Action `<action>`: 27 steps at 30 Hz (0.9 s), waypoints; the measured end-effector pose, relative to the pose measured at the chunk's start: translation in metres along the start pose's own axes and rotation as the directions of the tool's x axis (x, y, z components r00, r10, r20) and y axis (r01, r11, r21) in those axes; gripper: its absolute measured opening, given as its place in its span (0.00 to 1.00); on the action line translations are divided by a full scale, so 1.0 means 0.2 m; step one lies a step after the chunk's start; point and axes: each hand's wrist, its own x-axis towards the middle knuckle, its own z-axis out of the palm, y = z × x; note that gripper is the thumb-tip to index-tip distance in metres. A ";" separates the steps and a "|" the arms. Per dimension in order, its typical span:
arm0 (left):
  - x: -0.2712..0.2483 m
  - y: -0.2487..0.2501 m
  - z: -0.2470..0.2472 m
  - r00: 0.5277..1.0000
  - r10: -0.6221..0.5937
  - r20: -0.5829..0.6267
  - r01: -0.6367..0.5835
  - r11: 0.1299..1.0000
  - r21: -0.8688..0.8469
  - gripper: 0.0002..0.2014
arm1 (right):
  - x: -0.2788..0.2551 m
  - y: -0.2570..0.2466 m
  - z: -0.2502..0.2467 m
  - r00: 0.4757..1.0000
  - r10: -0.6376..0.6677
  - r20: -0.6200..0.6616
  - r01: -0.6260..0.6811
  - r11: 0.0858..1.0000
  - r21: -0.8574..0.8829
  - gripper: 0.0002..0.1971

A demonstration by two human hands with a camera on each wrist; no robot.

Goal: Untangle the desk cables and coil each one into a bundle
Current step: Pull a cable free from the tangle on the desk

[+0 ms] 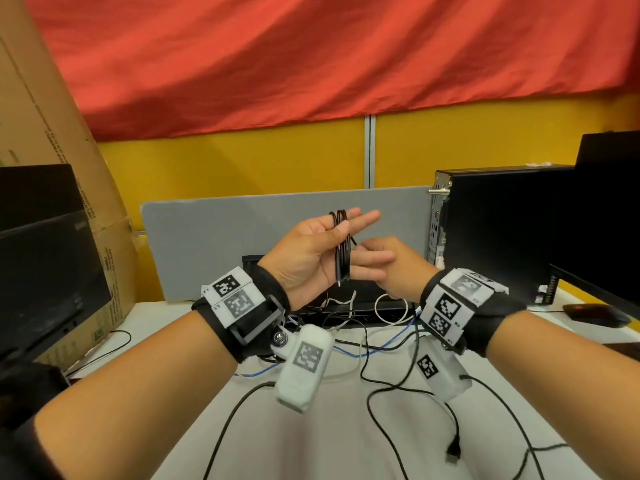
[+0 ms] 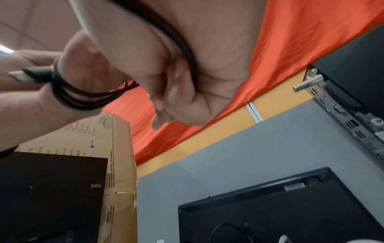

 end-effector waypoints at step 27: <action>-0.05 0.00 -0.12 0.960 -0.194 -0.203 0.280 0.727 0.627 0.15 | -0.07 -0.15 -0.12 0.992 -0.053 -0.112 0.045 0.996 -0.078 0.08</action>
